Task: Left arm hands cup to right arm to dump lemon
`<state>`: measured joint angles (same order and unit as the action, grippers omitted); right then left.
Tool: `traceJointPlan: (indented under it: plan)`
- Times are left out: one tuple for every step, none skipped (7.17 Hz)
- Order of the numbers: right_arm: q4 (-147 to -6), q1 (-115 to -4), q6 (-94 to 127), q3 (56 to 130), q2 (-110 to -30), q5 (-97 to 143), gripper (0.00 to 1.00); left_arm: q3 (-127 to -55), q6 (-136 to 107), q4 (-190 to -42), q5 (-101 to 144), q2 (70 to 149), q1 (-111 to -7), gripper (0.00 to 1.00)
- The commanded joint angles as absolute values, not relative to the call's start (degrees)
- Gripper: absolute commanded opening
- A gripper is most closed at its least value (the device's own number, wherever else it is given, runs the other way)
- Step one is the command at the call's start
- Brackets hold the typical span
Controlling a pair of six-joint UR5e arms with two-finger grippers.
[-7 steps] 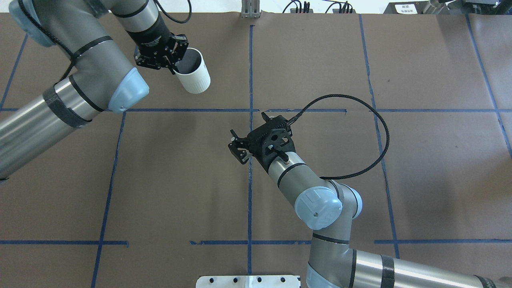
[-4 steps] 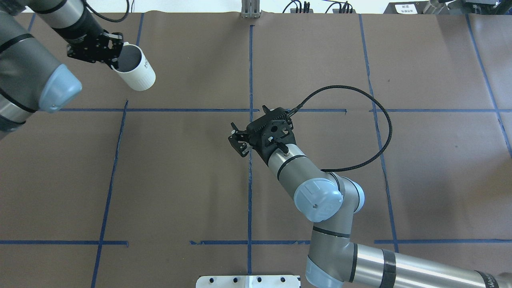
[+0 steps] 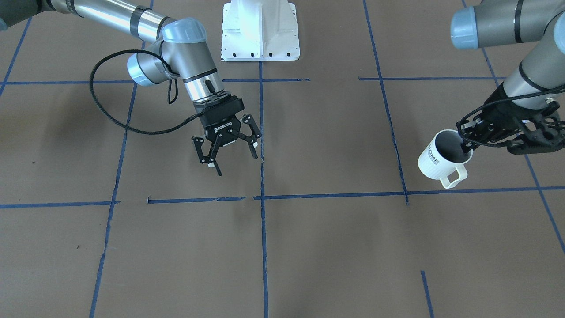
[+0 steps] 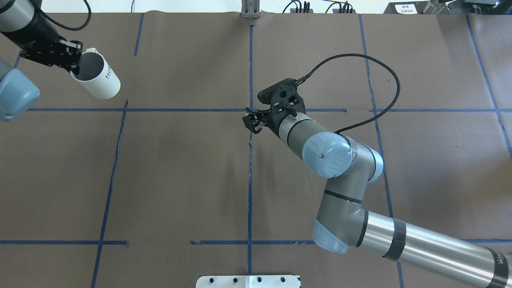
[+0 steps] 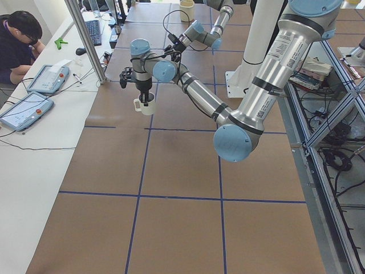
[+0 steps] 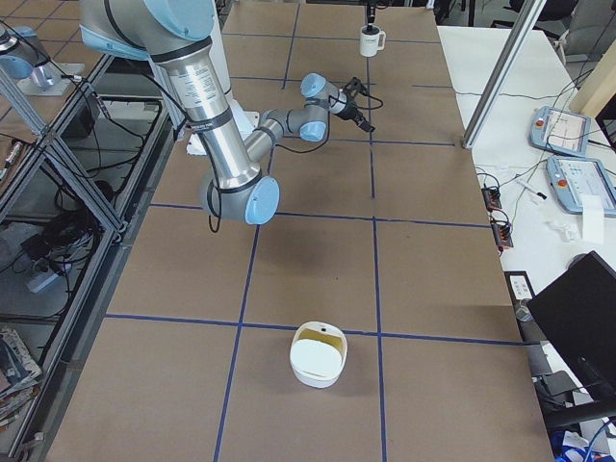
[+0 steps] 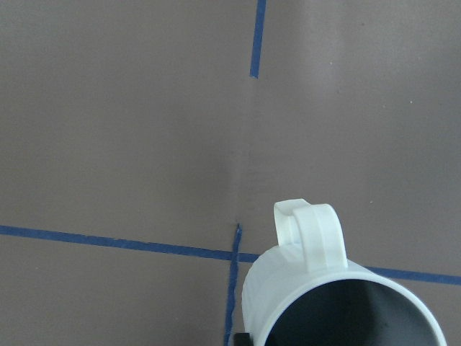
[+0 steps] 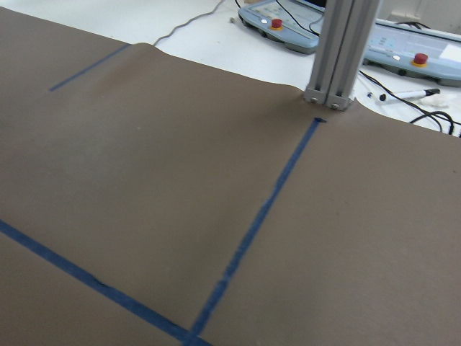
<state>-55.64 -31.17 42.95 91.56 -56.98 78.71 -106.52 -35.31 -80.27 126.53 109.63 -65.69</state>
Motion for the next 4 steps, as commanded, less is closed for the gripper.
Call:
traceJointPlan:
  plan:
    - [-66.9, -43.2, 43.2, 93.2, -57.8, 99.2, 0.99, -108.4, -30.5, -80.8, 126.6, 103.9, -68.0, 0.00]
    - [-69.4, -49.9, 41.8, 93.3, -60.5, 110.5, 0.99, -109.8, -27.9, -81.9, 126.7, 100.2, -68.4, 0.00]
    - [-69.7, -54.9, 37.0, 93.8, -63.7, 116.8, 0.99, -110.7, -24.7, -82.3, 126.7, 97.4, -68.5, 0.00]
    - [-69.7, -58.6, 32.0, 94.0, -67.2, 118.7, 0.99, -110.7, -24.2, -85.9, 126.7, 93.3, -68.4, 0.00]
